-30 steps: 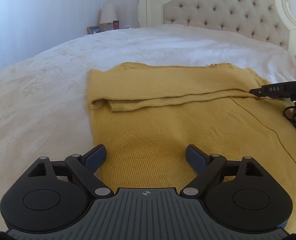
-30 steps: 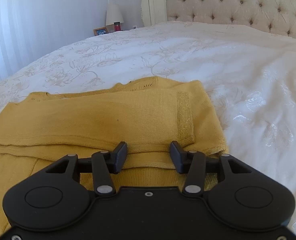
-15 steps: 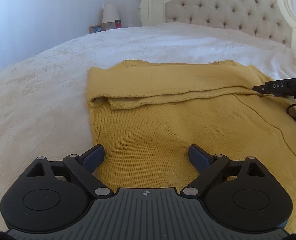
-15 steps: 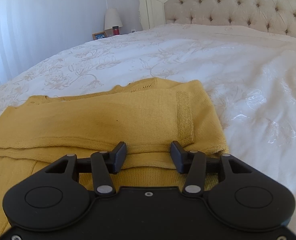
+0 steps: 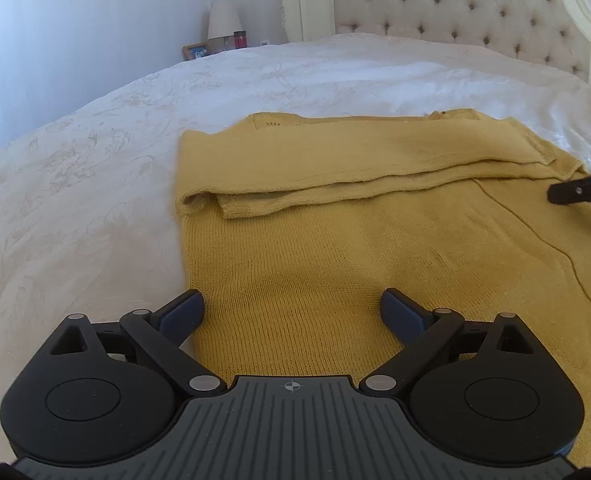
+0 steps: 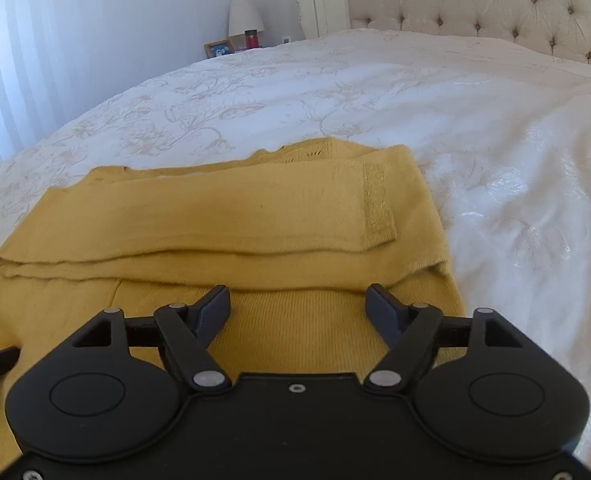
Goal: Fold small clothes
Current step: 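Move both grippers to the ribbed hem of the yellow sweater, then close both grippers on the sweater hem, then lift the hem with both grippers and carry it over onto the collar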
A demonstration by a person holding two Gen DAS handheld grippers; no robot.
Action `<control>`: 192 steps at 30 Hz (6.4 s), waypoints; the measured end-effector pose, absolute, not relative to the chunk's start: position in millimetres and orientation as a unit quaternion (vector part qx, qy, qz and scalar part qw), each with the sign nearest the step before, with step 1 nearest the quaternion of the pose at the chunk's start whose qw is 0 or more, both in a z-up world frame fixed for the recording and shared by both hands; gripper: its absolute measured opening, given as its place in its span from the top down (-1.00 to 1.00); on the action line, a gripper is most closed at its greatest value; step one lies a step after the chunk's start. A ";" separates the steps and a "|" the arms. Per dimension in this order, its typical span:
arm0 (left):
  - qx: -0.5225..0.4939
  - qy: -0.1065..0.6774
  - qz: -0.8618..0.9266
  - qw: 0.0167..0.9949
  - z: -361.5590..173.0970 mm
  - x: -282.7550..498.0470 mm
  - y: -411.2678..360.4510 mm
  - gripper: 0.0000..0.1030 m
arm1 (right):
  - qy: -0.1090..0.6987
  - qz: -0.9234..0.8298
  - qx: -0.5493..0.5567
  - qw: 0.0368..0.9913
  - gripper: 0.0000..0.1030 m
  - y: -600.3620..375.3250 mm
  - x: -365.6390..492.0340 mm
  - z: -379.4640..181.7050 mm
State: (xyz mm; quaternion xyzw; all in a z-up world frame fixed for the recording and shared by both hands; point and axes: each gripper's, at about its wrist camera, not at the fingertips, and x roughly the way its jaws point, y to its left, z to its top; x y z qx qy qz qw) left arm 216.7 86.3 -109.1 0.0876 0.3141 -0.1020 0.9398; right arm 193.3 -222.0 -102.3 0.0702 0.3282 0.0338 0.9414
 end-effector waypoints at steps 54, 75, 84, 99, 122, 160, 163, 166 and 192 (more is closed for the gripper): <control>0.012 0.472 -0.111 0.874 -92.4 51.3 129.3 -0.97 | 0.490 0.001 0.199 0.849 -0.58 -275.6 -9.3 -99.8; -0.018 0.469 -0.101 0.877 -76.5 35.1 144.3 -0.44 | 0.485 0.040 0.257 0.835 -0.47 -290.5 -16.9 -104.8; -0.098 0.466 -0.087 0.875 -79.8 40.3 169.1 0.13 | 0.484 0.041 0.258 0.835 -0.39 -288.5 -15.2 -103.4; -0.107 0.433 -0.133 0.885 -74.8 32.9 162.5 0.85 | 0.448 0.049 0.247 0.858 0.65 -284.9 -24.5 -93.5; -0.146 0.295 -0.141 0.934 -9.1 81.1 157.8 0.85 | 0.251 0.088 0.261 0.928 0.79 -306.1 15.4 -22.7; -0.143 0.285 -0.104 0.942 -9.2 268.9 139.0 0.85 | 0.310 0.118 0.027 0.943 -0.02 -291.8 254.5 -71.7; -0.142 0.287 -0.103 0.942 -9.9 269.8 139.1 0.85 | 0.318 0.122 0.023 0.940 -0.02 -289.5 265.6 -76.0; -0.145 0.290 -0.100 0.941 -11.8 271.2 139.2 0.85 | 0.332 0.128 0.024 0.934 0.13 -287.2 272.4 -82.1; -0.171 0.359 -0.060 0.915 -55.4 360.8 137.7 0.77 | 0.283 0.018 0.032 0.958 0.81 -311.2 327.8 -67.7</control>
